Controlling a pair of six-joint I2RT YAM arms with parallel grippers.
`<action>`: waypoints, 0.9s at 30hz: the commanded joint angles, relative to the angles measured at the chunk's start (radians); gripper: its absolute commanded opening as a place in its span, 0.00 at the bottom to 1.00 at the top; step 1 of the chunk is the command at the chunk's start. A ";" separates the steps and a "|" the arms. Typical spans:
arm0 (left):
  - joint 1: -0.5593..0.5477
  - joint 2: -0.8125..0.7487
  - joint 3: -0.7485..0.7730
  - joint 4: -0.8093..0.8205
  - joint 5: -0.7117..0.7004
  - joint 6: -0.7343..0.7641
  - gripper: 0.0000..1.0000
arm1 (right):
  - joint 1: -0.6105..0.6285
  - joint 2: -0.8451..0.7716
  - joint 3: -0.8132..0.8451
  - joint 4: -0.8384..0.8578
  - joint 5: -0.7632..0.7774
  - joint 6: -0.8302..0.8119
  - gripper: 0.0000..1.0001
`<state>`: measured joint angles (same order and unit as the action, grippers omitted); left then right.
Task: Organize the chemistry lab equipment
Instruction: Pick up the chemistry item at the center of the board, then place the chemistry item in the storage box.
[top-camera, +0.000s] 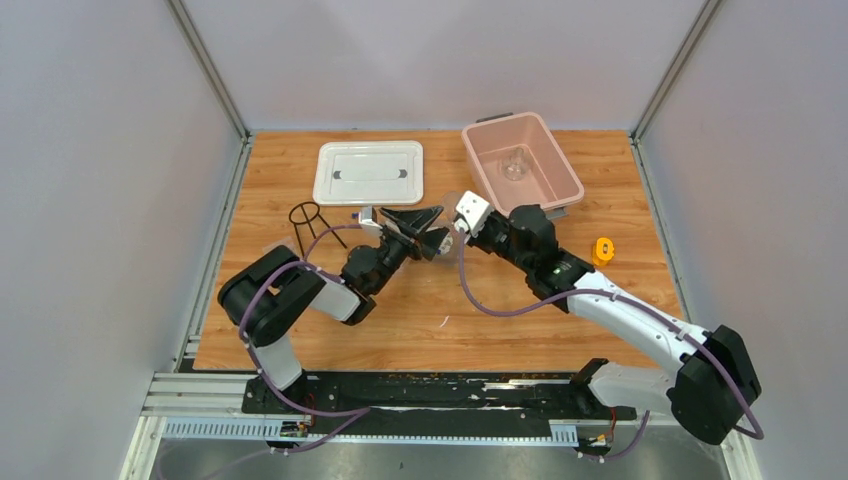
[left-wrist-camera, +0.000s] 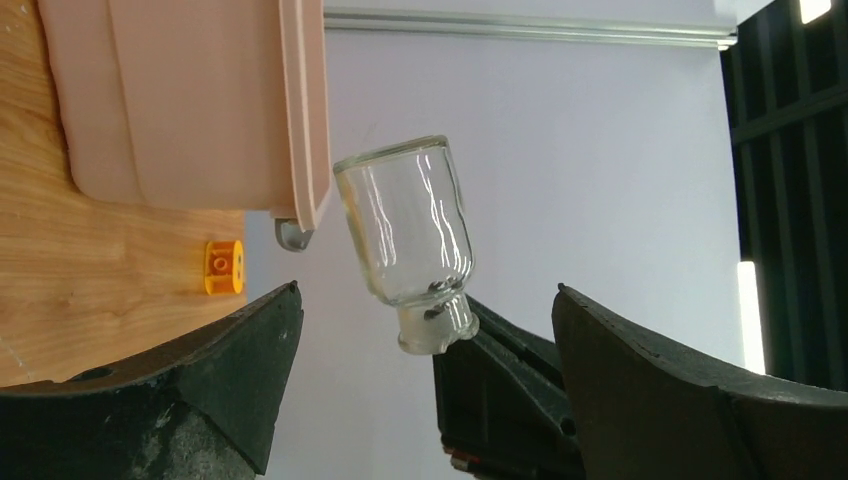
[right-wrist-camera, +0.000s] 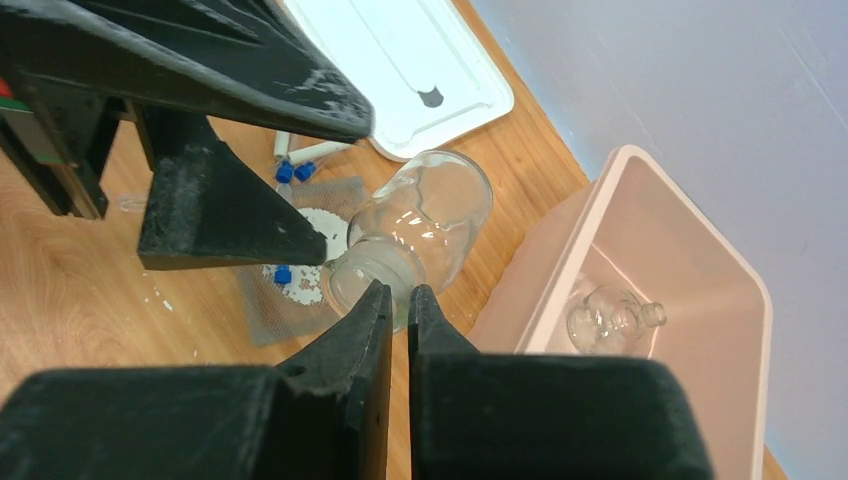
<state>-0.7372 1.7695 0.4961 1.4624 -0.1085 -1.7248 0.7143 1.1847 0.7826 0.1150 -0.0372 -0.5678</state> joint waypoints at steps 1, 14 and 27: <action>0.014 -0.129 -0.011 -0.080 0.041 0.176 1.00 | -0.059 -0.057 0.079 -0.029 -0.074 0.067 0.00; 0.134 -0.413 0.122 -0.726 0.356 0.768 1.00 | -0.395 -0.047 0.236 -0.242 -0.229 0.212 0.00; 0.137 -0.604 0.234 -1.370 0.223 1.287 1.00 | -0.634 0.441 0.747 -0.637 -0.434 0.218 0.00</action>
<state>-0.6014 1.2236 0.7338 0.2474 0.1898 -0.6048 0.0959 1.5017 1.3598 -0.3676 -0.3935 -0.3634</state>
